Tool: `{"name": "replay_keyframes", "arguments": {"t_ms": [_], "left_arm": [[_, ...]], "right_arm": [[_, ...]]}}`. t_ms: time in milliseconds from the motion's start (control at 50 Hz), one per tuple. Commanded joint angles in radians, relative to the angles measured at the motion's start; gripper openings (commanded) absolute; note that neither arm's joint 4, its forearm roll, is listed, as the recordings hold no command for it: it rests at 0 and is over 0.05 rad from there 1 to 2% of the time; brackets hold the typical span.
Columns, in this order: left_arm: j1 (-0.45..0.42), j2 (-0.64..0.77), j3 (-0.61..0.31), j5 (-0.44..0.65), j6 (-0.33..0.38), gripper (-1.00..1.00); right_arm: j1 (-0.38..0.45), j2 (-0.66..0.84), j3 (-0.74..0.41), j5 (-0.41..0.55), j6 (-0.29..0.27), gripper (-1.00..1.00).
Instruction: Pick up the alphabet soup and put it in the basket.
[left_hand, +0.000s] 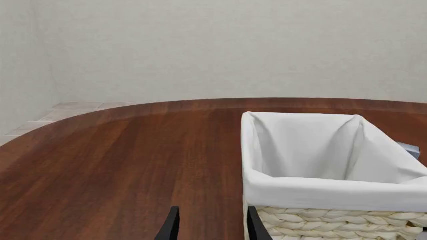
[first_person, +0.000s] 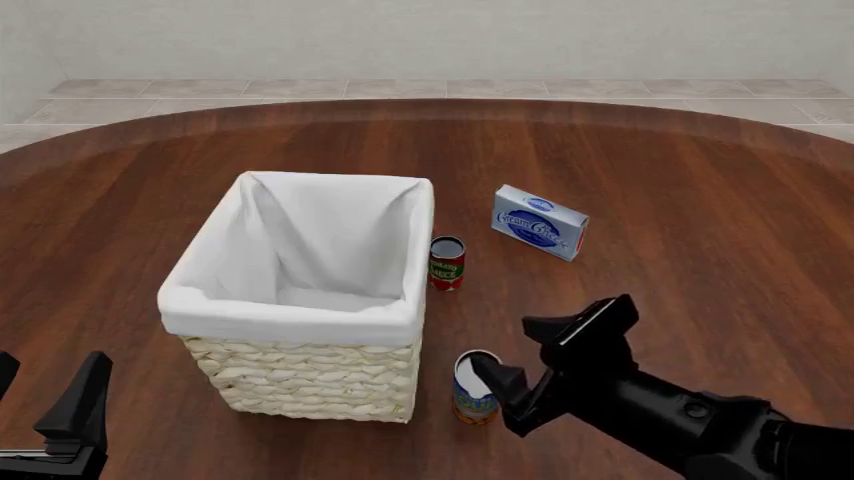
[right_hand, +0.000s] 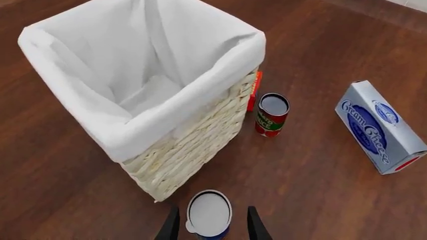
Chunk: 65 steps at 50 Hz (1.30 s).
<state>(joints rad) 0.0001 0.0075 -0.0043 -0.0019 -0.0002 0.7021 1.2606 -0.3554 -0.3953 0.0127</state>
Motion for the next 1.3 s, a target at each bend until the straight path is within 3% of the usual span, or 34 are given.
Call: {"name": "replay_keyframes", "arguments": {"t_ms": [20, 1300], "left_arm": [[0.000, 0.000, 0.000, 0.000, 0.000, 1.00], [0.000, 0.000, 0.000, 0.000, 0.000, 1.00]], "right_arm": [[0.000, 0.030, 0.001, -0.024, 0.003, 1.00], [-0.001, 0.151, 0.003, -0.101, 0.028, 1.00]]}}
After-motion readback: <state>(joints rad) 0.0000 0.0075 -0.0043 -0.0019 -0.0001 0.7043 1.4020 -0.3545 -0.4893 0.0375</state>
